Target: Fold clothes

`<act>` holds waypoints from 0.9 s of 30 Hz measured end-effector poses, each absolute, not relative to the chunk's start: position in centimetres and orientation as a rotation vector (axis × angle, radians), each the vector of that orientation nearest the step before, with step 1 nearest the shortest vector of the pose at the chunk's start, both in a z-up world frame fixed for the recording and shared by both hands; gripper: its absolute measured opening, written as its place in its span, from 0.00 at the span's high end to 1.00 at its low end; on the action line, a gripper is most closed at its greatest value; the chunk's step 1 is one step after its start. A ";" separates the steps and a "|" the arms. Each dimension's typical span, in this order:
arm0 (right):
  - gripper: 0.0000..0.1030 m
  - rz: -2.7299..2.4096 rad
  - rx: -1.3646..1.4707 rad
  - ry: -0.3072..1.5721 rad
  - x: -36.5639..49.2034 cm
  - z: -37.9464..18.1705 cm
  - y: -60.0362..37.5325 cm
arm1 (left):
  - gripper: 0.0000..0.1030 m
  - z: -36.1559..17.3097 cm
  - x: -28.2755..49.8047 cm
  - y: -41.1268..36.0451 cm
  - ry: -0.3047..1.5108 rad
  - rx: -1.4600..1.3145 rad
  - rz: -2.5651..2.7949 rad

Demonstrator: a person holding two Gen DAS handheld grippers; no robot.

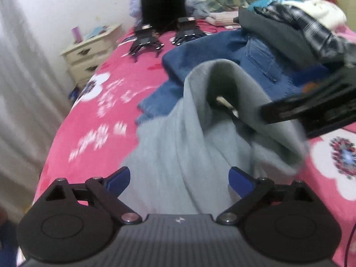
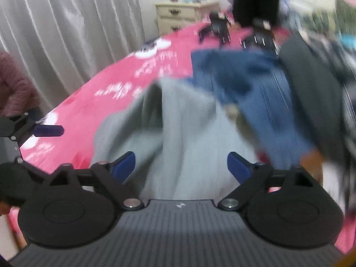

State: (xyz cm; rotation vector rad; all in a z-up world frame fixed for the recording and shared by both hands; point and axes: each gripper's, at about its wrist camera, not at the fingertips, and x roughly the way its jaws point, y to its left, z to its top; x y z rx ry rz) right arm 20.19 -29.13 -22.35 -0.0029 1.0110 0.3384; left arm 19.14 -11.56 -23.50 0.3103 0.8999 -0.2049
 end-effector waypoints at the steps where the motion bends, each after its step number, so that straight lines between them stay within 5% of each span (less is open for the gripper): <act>1: 0.12 0.328 -0.011 1.012 21.5 -22.8 -28.7 | 0.07 -24.2 21.0 -11.7 0.898 0.326 -0.222; 3: 0.13 0.308 -0.026 1.013 24.2 -23.6 -27.8 | 0.11 -25.8 24.2 -11.9 0.893 0.345 -0.247; 4: 0.22 0.298 -0.033 1.013 25.5 -24.0 -27.4 | 0.14 -26.6 25.5 -11.8 0.890 0.346 -0.255; 5: 0.42 0.288 -0.041 1.013 26.9 -24.4 -26.9 | 0.32 -27.3 26.4 -11.6 0.896 0.325 -0.265; 6: 0.93 0.278 -0.048 1.014 28.2 -24.8 -26.5 | 0.56 -28.0 27.3 -11.4 0.904 0.304 -0.278; 7: 0.99 0.268 -0.056 1.014 29.6 -25.2 -26.0 | 0.69 -28.4 27.6 -11.5 0.927 0.279 -0.309; 8: 0.99 0.257 -0.063 1.015 30.9 -25.6 -25.6 | 0.89 -28.7 27.7 -11.5 0.946 0.256 -0.337; 12: 0.99 0.279 0.009 0.965 27.8 -23.0 -27.1 | 0.95 -26.0 24.1 -11.3 0.924 0.203 -0.391; 18: 0.99 0.444 0.163 0.977 17.2 -18.7 -29.5 | 0.95 -20.7 14.0 -10.6 0.959 0.164 -0.557; 27: 0.99 0.498 0.201 1.191 1.4 -20.2 -31.0 | 0.95 -24.0 0.0 -12.5 1.333 0.196 -0.707</act>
